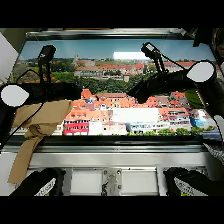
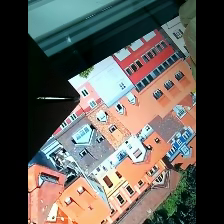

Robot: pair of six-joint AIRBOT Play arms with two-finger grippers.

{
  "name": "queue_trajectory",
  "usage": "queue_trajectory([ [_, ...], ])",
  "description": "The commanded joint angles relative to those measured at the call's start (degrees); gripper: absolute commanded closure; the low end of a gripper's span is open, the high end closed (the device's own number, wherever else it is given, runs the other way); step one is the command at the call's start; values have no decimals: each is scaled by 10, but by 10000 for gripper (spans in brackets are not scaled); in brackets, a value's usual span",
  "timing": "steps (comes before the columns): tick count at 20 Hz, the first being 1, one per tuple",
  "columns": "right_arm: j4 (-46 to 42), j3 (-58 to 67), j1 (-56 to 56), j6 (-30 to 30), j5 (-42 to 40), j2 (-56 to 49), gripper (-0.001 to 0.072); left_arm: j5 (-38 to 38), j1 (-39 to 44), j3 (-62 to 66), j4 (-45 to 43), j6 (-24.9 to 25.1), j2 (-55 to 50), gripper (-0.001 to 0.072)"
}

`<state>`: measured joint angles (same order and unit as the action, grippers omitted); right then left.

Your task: Fold the clothes and pants, and hang the long-sleeved shirts on hangers.

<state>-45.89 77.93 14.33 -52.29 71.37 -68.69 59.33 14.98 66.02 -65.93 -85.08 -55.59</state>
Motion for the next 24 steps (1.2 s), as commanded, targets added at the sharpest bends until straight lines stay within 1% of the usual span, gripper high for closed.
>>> queue_trajectory([
  [1,0,0,0,0,0,0,692,0,-1,0,0,0,0,695],
  [12,0,0,0,0,0,0,692,-8,0,0,0,0,0,695],
  [13,0,0,0,0,0,0,692,-5,0,0,-8,12,0,693],
  [14,0,0,0,0,0,0,693,-7,-1,0,-39,29,0,459],
  [15,0,0,0,0,0,0,692,-9,-2,0,-91,21,0,14],
  [16,0,0,0,0,0,0,692,-7,-7,0,-156,-7,-3,-10],
  [17,0,0,0,0,0,0,692,0,-18,0,-224,-42,-13,-10],
  [18,0,0,0,0,0,0,693,12,-34,0,-276,-66,-30,-10],
  [19,0,0,0,0,0,0,692,28,-56,0,-307,-76,-54,-11],
  [21,0,0,0,0,0,0,692,40,-100,0,-301,-84,-116,-10],
  [22,0,0,0,0,0,0,692,40,-118,0,-300,-99,-154,-10],
  [24,0,0,0,0,0,0,693,36,-143,0,-301,-104,-225,-10],
])
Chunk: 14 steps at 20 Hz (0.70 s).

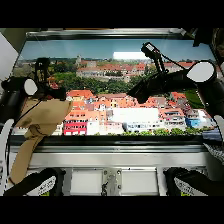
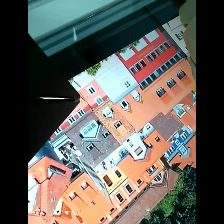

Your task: Fold the clothes and pants, and hang the long-sleeved shirts on hangers.

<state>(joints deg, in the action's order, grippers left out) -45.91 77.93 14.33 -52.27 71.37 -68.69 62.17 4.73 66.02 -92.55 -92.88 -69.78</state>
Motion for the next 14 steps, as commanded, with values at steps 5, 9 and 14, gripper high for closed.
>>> queue_trajectory([
  [5,0,0,0,-1,0,0,692,6,-77,0,-39,-37,-195,-10],
  [9,0,0,0,-1,0,0,692,11,-76,0,-38,-55,-209,436],
  [14,2,0,0,-1,0,0,692,17,-59,43,-4,-35,-111,695],
])
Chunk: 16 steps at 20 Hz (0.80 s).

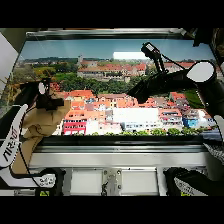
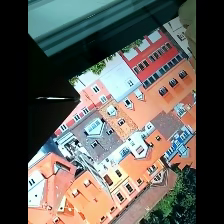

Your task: Fold the clothes and pants, and hang the long-sleeved shirts on hangers.

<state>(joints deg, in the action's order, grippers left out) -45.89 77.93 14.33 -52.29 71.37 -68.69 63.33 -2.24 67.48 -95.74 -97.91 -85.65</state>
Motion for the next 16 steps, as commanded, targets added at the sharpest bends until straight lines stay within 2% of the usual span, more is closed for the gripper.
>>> queue_trajectory([
  [1,12,0,0,-1,0,0,692,15,25,57,51,34,75,695],
  [3,73,0,0,-18,1,0,693,30,67,126,120,51,132,695],
  [5,116,1,0,1,-9,0,693,14,128,193,181,52,183,695],
  [7,90,22,-18,-10,-18,2,695,-40,209,258,200,56,224,695],
  [9,31,55,-68,-81,-34,13,696,-105,291,315,185,56,245,695],
  [11,-36,73,-130,-161,-50,36,695,-135,357,352,141,55,252,695],
  [14,-101,73,-216,-246,-51,72,695,-122,407,336,52,22,245,695],
  [16,-127,73,-253,-266,-45,85,695,-102,404,277,41,-6,224,695],
])
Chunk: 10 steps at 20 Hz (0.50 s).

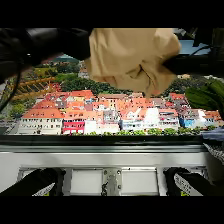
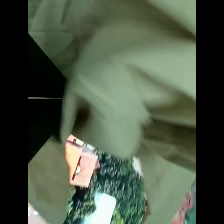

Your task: Fold the clothes and pants, and hang the long-sleeved shirts on hangers.

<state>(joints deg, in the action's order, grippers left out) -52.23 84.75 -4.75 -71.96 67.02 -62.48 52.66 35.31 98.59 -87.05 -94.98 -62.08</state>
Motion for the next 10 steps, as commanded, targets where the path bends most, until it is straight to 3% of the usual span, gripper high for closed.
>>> queue_trajectory([
  [1,-71,5,-73,-70,0,26,695,9,21,-72,-44,-43,-30,695],
  [3,-77,5,-82,-69,5,23,694,8,7,-147,-45,-56,-76,693],
  [4,-80,4,-81,-69,5,21,687,8,-7,-174,-43,-58,-101,490],
  [5,-80,4,-80,-69,5,17,663,9,-24,-193,-43,-72,-125,83],
  [6,-80,4,-80,-69,9,13,477,17,-44,-201,-42,-98,-143,1],
  [7,-80,4,-80,-69,16,9,214,31,-69,-202,-28,-108,-154,1],
  [8,-80,3,-80,-69,28,3,41,35,-94,-202,6,-106,-157,1],
  [10,-80,-10,-79,-62,44,-7,52,36,-138,-203,94,-78,-157,1],
])
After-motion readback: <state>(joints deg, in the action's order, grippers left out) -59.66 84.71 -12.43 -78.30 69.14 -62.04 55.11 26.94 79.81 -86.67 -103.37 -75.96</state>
